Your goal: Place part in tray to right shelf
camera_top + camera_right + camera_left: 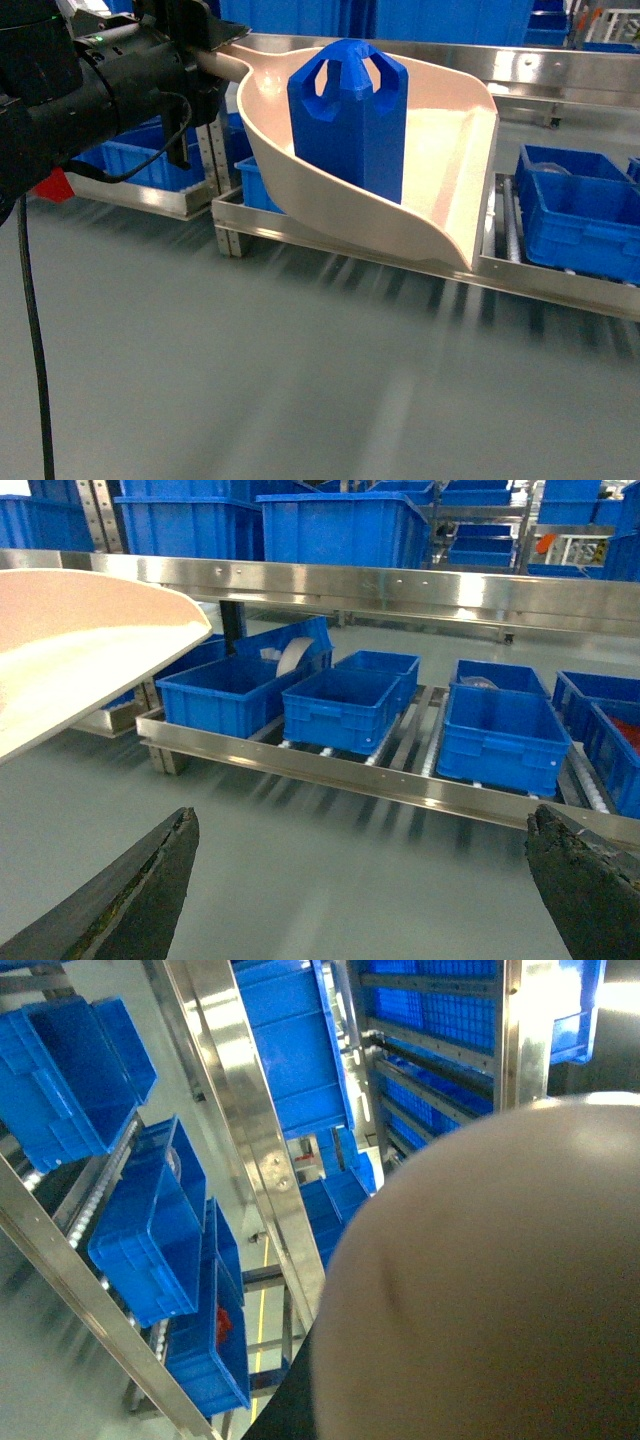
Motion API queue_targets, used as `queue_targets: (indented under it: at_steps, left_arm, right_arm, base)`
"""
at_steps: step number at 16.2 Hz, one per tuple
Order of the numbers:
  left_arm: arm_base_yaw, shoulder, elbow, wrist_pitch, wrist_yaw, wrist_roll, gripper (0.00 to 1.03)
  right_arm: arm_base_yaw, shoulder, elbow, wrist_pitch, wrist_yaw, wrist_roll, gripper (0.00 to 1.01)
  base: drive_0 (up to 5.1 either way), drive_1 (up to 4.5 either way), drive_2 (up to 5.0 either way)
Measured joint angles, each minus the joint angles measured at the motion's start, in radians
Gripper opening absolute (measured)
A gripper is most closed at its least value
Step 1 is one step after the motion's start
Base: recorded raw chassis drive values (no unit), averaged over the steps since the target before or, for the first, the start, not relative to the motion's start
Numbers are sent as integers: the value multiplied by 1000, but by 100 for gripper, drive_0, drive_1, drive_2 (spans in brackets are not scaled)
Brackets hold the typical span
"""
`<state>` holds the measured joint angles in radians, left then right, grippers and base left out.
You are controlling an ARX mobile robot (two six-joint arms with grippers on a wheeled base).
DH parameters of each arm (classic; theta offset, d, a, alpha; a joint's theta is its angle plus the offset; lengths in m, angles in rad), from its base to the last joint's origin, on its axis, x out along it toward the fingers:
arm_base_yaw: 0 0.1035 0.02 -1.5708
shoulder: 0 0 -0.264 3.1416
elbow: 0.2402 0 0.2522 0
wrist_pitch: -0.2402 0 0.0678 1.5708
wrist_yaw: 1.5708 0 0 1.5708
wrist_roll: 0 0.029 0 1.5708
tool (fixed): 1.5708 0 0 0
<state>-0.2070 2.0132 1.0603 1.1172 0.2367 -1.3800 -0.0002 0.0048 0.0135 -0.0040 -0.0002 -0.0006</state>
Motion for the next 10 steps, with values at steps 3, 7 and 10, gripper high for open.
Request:
queue_targets:
  at_steps: [3,7,10]
  left_arm:
    - [0,0,0,0,0,0,12]
    - [0,0,0,2,0,0,12]
    - [0,0,0,0,0,0,12]
  right_arm:
    - [0,0,0,0,0,0,98]
    - [0,0,0,0,0,0,98]
    - [0,0,0,0,0,0,98]
  base:
    - [-154,-154,-154]
    - [-156,-156,-156]
    - [-168,-168,-168]
